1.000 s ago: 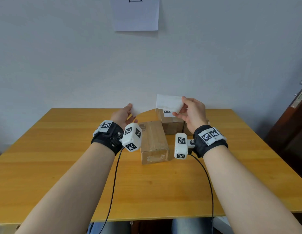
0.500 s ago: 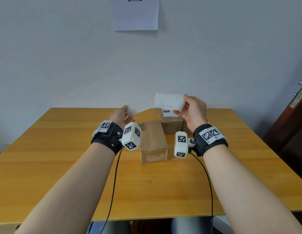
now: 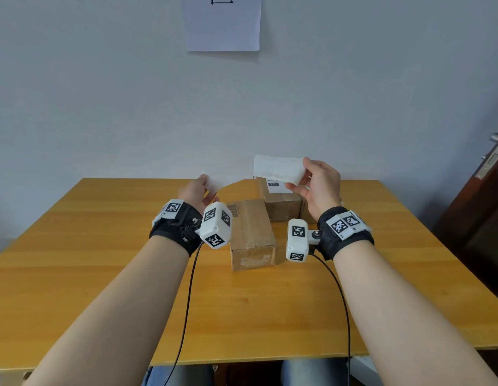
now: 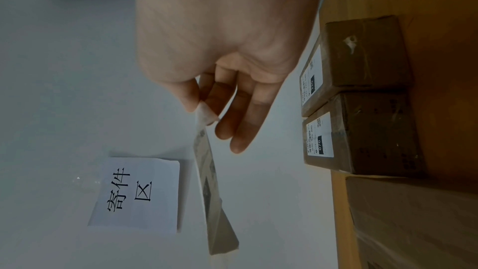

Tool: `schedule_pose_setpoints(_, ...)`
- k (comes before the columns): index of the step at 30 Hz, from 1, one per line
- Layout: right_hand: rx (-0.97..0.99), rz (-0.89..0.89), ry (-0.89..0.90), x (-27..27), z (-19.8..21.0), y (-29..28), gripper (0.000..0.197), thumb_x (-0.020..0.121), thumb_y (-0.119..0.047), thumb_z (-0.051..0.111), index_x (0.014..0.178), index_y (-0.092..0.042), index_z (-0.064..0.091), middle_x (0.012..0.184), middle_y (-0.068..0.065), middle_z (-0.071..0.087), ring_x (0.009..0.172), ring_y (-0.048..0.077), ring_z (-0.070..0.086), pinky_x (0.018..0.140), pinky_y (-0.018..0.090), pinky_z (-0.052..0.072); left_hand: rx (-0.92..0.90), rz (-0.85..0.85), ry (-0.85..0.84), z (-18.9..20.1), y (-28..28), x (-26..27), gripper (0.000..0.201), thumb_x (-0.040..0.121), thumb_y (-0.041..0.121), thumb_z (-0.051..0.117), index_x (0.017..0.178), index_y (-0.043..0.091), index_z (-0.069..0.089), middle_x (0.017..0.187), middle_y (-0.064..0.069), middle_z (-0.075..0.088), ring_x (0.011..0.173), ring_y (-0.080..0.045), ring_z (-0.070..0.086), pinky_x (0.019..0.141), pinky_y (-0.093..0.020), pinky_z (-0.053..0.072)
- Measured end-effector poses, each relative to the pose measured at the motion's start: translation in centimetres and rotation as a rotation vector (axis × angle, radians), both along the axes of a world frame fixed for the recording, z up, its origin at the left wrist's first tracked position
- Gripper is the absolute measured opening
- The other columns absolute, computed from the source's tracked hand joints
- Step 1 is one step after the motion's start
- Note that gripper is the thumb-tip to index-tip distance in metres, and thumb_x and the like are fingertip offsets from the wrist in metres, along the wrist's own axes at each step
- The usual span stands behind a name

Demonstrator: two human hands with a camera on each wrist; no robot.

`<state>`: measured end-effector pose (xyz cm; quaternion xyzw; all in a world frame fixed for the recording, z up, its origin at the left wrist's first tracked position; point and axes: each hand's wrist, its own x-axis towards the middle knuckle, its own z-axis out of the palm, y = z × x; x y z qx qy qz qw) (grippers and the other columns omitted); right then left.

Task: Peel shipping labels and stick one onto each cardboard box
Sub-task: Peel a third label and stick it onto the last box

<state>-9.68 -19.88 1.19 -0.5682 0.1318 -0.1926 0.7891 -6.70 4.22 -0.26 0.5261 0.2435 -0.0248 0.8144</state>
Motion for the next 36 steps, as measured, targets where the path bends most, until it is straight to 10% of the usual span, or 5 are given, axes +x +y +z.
schedule_pose_setpoints(22,0.092,-0.073,-0.029,0.0,-0.2,-0.6,0.013,0.103,-0.014,0.062,0.096,-0.003,0.062,0.103,0.017,0.065,0.088,0.032,0.070,0.067,0.044,0.064,0.024,0.067,0.021,0.0,0.3,0.2,0.023,0.101,0.029,0.062,0.090,0.010,0.060,0.078,-0.004,0.061,0.070,-0.019,0.061,0.058,-0.032,0.052)
schedule_pose_setpoints(27,0.127,-0.111,-0.026,-0.2,0.1,-1.8,0.012,0.104,-0.018,0.061,0.102,-0.006,0.062,0.109,0.018,0.062,0.093,0.036,0.069,0.063,0.043,0.063,0.040,0.035,0.005,-0.6,2.0,0.3,0.039,0.109,0.030,0.045,0.141,0.010,0.050,0.085,-0.005,0.054,0.067,-0.016,0.054,0.052,-0.027,0.053)
schedule_pose_setpoints(30,0.042,-0.083,-0.004,-0.2,-0.2,-1.6,0.019,0.104,-0.022,0.060,0.110,-0.004,0.062,0.103,0.018,0.065,0.069,0.028,0.072,0.056,0.039,0.061,0.208,0.121,0.077,-1.9,4.0,1.5,0.052,0.106,0.034,0.047,0.152,0.008,0.042,0.126,-0.009,0.065,0.077,-0.020,0.057,0.035,-0.018,0.045)
schedule_pose_setpoints(32,-0.028,-0.072,0.023,-0.3,-0.3,-1.4,0.017,0.105,-0.023,0.058,0.108,-0.007,0.062,0.094,0.015,0.067,0.054,0.024,0.066,0.053,0.037,0.060,0.481,0.126,0.131,-2.1,5.2,1.3,0.052,0.101,0.025,0.055,0.148,0.004,0.046,0.139,-0.015,0.061,0.095,-0.026,0.059,0.050,-0.019,0.049)
schedule_pose_setpoints(36,-0.092,-0.026,0.100,-0.3,-0.4,-0.7,0.013,0.105,-0.025,0.057,0.099,-0.015,0.061,0.083,0.011,0.068,0.058,0.026,0.068,0.049,0.034,0.059,0.775,0.023,0.176,-1.1,6.0,-0.1,0.033,0.095,0.002,0.062,0.127,-0.001,0.053,0.091,-0.012,0.053,0.091,-0.031,0.052,0.083,-0.032,0.045)
